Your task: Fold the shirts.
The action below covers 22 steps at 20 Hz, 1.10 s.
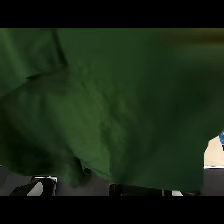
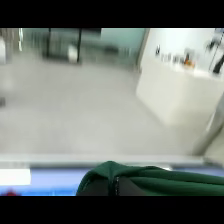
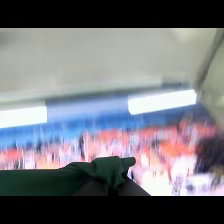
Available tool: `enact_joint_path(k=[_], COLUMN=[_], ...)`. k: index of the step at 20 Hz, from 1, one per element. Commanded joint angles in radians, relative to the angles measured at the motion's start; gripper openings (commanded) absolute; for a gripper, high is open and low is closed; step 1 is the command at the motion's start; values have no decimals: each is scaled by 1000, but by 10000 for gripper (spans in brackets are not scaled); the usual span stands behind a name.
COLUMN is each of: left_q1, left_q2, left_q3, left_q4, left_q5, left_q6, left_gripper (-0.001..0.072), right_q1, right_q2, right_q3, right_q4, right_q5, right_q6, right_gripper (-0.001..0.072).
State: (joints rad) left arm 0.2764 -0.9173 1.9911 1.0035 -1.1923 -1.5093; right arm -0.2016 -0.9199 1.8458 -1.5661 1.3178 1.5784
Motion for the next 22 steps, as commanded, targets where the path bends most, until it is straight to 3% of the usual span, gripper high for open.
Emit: enact_joint_path(k=[1,4,7,12,14,17,19,22], left_q1=[-19,-91,-135,-159,-159,-169,-185,-165], left_q2=[-135,-227,-336,-576,-650,-729,-755,-728], left_q3=[-187,-520,-750,-705,-634,-563,-565,-563], left_q4=[11,35,51,-26,-80,-117,-116,-57], left_q5=[-104,-21,259,534,607,607,568,395], left_q6=[73,154,228,253,253,253,253,254], left_gripper=[34,34,34,34,34,34,34,35], right_q1=[0,1,2,2,1,2,1,-18], right_q2=[-235,-441,-618,-763,-784,-804,-817,-786], right_q3=[-71,-251,-313,-313,-312,-312,-312,-312], right_q4=[30,75,175,421,433,433,429,407], right_q5=[214,137,-148,-719,-836,-830,-724,-507], right_q6=[-39,-52,-53,-63,-41,13,15,-4], right_gripper=[42,42,42,42,42,42,43,43])
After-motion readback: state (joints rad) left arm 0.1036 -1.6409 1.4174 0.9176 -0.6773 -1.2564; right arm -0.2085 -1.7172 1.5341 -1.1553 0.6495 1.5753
